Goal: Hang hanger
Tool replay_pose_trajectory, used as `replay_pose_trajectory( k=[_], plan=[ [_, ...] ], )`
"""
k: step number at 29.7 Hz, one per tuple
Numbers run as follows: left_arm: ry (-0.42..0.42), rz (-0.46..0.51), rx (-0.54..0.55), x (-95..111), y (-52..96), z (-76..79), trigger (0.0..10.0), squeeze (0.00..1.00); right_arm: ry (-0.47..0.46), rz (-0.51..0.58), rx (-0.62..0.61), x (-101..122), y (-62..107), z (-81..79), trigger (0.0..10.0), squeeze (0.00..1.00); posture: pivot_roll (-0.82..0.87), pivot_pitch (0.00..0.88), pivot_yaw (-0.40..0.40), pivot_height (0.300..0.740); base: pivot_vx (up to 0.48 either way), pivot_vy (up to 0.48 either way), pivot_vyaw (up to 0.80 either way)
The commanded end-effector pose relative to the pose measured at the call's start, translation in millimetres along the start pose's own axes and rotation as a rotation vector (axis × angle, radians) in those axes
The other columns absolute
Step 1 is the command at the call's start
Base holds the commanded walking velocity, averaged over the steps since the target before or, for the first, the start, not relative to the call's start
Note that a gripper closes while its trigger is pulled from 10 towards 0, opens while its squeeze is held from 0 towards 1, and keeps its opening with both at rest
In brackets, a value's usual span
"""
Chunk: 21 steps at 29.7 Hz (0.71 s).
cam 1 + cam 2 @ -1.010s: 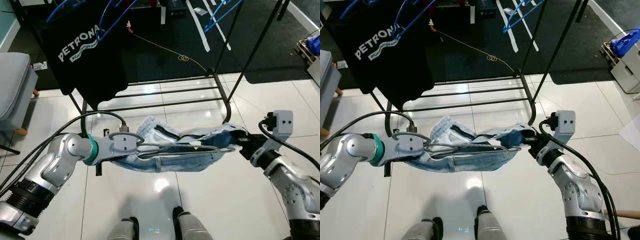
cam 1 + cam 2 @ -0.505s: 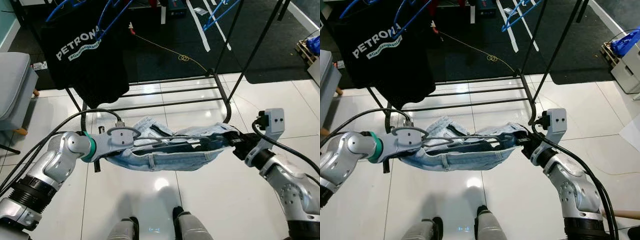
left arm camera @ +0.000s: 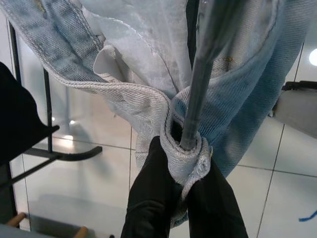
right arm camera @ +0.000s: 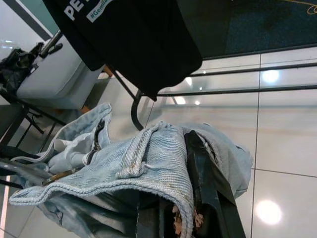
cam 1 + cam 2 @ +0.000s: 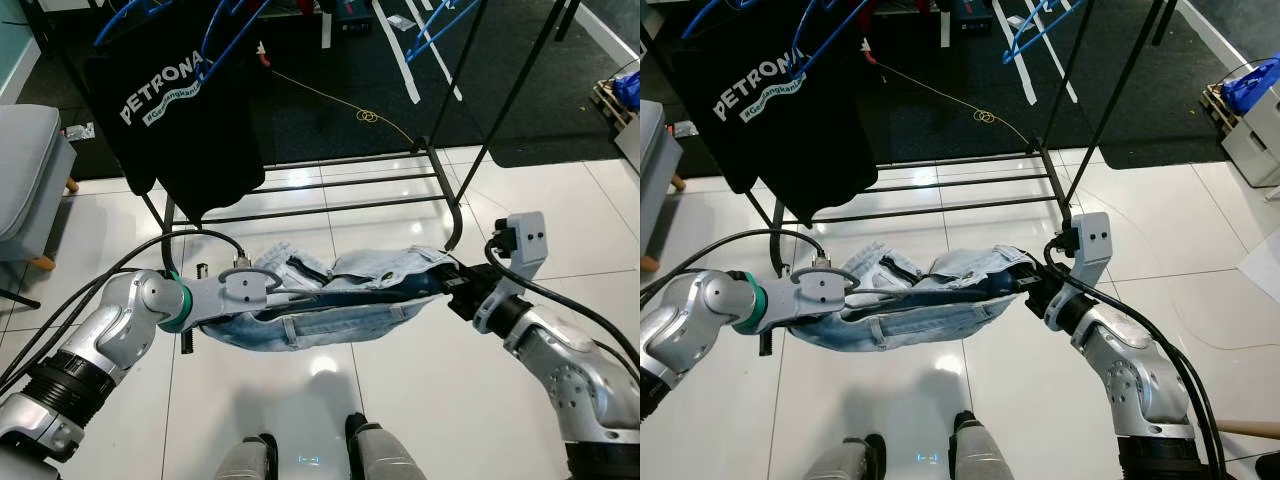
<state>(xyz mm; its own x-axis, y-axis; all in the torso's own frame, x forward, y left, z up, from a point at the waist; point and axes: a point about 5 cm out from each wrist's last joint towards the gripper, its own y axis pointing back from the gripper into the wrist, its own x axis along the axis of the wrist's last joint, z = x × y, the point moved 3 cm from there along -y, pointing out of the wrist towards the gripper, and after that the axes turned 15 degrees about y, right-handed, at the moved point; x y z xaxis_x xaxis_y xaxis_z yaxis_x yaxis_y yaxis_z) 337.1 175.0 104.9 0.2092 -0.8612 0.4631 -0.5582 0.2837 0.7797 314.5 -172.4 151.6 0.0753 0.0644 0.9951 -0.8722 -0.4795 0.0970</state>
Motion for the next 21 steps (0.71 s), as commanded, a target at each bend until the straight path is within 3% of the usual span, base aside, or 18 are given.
replay_pose_trajectory(
  k=[1,8,11,18,21],
  plan=[
    [0.031,-0.114,-0.002,-25,-4.6,3.7,0.0,0.00,0.025,0.037,-0.009,12,1.4,0.0,0.0,0.00,-0.05,0.154,0.070,0.740,0.000,0.000,0.00],
    [0.051,-0.148,0.023,-28,-5.0,-0.8,0.0,0.00,0.076,-0.051,0.015,0,-1.8,-9.8,0.0,0.00,-0.05,0.156,0.070,0.740,0.000,0.000,0.00],
    [0.112,-0.165,0.077,-31,-3.7,-10.8,0.0,0.00,0.130,-0.142,0.018,-14,-0.9,-15.4,0.0,0.00,-0.05,0.160,0.075,0.740,0.000,0.000,0.00],
    [0.157,-0.165,0.101,-33,-2.6,-15.6,0.0,0.00,0.136,-0.168,0.016,-20,-1.5,-18.7,0.0,0.00,-0.05,0.159,0.076,0.740,0.000,0.000,0.00],
    [0.222,-0.144,0.108,-28,-4.7,-15.0,0.0,0.00,0.127,-0.159,-0.039,-20,-13.5,-23.9,0.0,0.00,-0.05,0.158,0.076,0.740,0.000,0.000,0.00]
  ],
)
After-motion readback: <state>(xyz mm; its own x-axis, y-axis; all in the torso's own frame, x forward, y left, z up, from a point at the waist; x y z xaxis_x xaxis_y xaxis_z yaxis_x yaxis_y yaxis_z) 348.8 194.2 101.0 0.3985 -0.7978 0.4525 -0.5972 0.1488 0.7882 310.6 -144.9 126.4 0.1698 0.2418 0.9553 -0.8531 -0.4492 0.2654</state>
